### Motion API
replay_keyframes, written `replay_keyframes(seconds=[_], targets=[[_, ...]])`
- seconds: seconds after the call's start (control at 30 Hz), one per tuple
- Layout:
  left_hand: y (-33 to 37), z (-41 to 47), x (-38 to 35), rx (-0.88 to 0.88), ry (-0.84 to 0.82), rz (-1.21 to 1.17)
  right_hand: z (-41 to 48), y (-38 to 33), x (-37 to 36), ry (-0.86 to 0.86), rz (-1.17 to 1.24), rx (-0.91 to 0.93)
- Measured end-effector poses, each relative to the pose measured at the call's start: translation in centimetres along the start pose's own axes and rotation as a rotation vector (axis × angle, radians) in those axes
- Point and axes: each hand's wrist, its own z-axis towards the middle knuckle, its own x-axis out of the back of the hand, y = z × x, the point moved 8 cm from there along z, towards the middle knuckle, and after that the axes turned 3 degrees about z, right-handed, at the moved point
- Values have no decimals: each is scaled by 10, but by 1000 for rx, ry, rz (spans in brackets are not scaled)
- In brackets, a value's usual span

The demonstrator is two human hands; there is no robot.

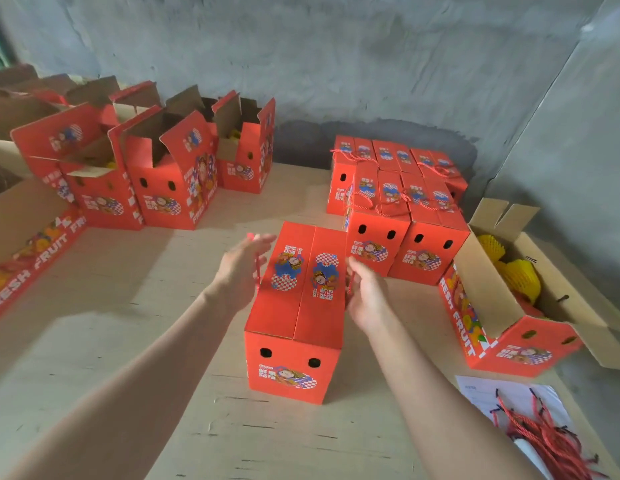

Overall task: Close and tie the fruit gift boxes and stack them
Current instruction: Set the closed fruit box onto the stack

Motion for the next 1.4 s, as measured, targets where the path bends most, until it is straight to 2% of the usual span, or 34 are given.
replay_keyframes(seconds=[0.03,0.1,0.17,0.23,0.3,0.33,0.37,0.43,0.5,0.53,0.7,0.83,0.93,1.03,1.1,1.17,1.27,1.33,1.4], targets=[[29,-7,-10,-193,-11,156,-1,-18,-12,-16,-129,93],[71,-27,-41,-543,-64,619,-15,-43,-53,-161,-356,237],[83,-43,-64,-684,-54,1083,-37,-45,-91,-337,-488,242],[89,-52,-59,-722,51,1293,-47,-38,-107,-434,-583,161],[101,-60,-35,-766,202,1250,-53,-41,-116,-493,-522,102],[103,-60,-21,-776,254,1197,-51,-49,-115,-460,-455,94],[98,-55,-11,-749,247,1200,-47,-60,-113,-391,-388,86],[66,-43,0,-575,136,1223,-42,-79,-112,-281,-394,113],[20,-41,9,-344,-5,1070,-42,-92,-121,-273,-479,169],[3,-45,11,-284,-46,999,-43,-98,-128,-276,-496,200],[8,-55,19,-307,25,591,-61,-145,-162,-319,-431,402],[27,-62,13,-359,72,571,-64,-170,-166,-297,-354,466],[19,-59,15,-304,87,587,-57,-168,-160,-245,-393,448],[2,-47,17,-239,70,785,-43,-143,-151,-205,-450,411],[-18,-41,18,-168,-14,899,-34,-120,-143,-201,-519,386],[-42,-38,22,-84,-129,904,-28,-99,-134,-204,-603,369],[-64,-40,27,45,-231,682,-23,-88,-122,-176,-701,429],[-67,-37,26,41,-217,621,-26,-85,-121,-168,-1017,570],[-67,-35,26,14,-187,612,-36,-65,-121,-204,-1454,689]])
